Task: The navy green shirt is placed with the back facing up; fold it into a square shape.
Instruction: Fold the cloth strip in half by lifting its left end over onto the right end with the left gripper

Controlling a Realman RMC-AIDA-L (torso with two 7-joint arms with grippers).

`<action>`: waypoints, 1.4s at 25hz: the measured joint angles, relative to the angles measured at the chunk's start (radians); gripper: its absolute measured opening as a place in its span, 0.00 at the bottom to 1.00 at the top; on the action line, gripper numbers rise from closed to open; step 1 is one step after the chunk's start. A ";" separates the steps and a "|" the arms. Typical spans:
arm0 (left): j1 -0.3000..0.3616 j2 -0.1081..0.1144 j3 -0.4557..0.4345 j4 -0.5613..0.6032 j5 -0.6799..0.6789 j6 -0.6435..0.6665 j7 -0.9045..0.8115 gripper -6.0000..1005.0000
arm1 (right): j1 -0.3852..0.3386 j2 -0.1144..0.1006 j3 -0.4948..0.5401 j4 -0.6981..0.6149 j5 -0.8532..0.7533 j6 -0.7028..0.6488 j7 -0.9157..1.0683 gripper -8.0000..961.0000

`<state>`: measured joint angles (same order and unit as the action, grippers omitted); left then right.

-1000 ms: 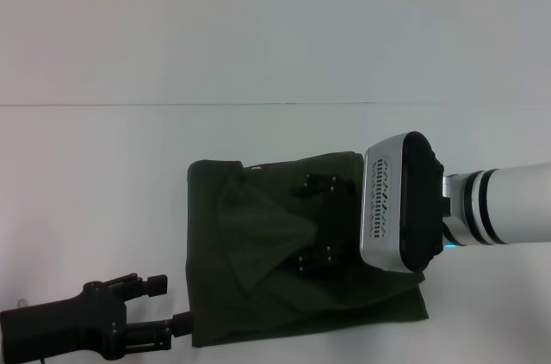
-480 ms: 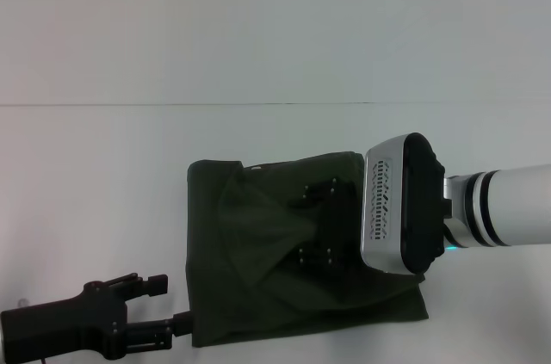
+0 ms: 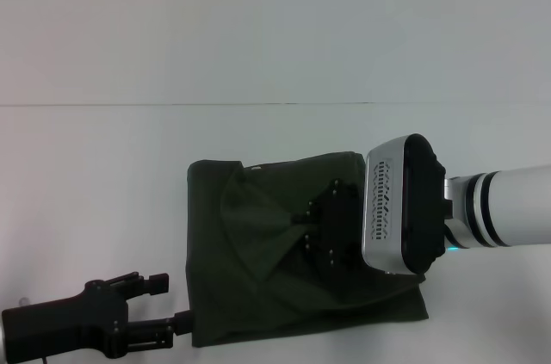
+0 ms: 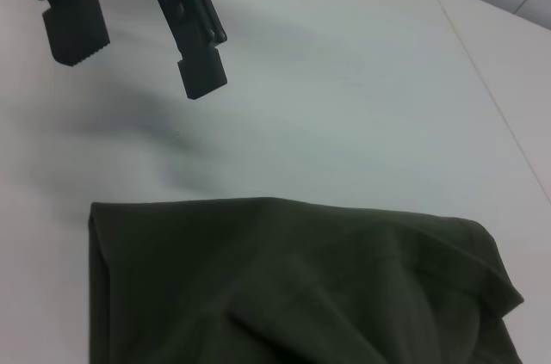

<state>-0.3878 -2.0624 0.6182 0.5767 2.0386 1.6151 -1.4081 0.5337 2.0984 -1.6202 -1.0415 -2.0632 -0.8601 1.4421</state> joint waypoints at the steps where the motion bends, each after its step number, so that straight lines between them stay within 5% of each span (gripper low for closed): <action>1: 0.000 0.000 0.000 0.000 0.000 0.000 0.000 0.90 | 0.000 0.000 0.000 0.000 0.000 0.000 0.001 0.32; 15: -0.003 -0.002 -0.009 0.000 0.000 -0.002 0.000 0.90 | -0.002 -0.002 0.044 0.000 0.010 0.000 0.113 0.03; 23: -0.002 -0.003 -0.011 0.000 -0.001 -0.004 0.000 0.90 | -0.026 -0.006 0.248 0.072 0.169 -0.021 0.154 0.03; 35: -0.002 -0.008 -0.011 -0.002 -0.002 -0.005 0.000 0.90 | 0.077 -0.007 0.590 0.400 0.267 -0.055 0.156 0.03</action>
<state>-0.3896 -2.0703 0.6074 0.5748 2.0370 1.6105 -1.4082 0.6108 2.0910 -1.0304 -0.6420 -1.7964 -0.9153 1.5985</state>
